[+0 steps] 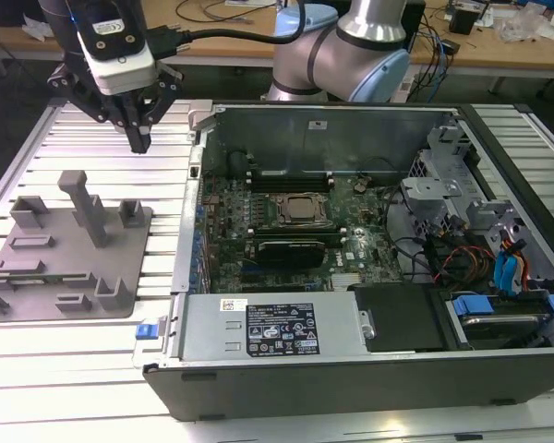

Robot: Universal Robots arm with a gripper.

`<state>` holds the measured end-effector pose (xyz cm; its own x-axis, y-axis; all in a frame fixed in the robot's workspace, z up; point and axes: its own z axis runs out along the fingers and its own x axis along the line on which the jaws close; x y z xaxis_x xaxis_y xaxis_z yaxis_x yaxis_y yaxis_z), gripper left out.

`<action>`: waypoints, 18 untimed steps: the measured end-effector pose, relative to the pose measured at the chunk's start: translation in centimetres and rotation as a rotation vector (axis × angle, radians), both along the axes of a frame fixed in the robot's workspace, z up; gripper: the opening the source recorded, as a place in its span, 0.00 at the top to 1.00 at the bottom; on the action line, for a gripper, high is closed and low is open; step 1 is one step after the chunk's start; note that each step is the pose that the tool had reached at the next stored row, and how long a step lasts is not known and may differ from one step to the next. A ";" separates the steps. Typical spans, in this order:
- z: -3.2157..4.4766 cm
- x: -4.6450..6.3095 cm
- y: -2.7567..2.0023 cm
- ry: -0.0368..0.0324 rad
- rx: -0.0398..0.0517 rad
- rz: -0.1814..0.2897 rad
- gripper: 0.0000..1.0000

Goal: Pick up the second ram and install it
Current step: 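Reach for the second ram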

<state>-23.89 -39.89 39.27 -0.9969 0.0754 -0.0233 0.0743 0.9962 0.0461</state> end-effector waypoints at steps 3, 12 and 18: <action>0.00 -0.3 0.00 0.0000 0.0000 0.000 0.92; -0.01 -1.6 -0.02 0.0000 0.0006 0.000 0.92; -0.01 -2.5 -0.02 0.0000 0.0010 0.000 0.92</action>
<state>-26.36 -39.90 39.25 -0.9969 0.0753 -0.0232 0.0742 0.9961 0.0470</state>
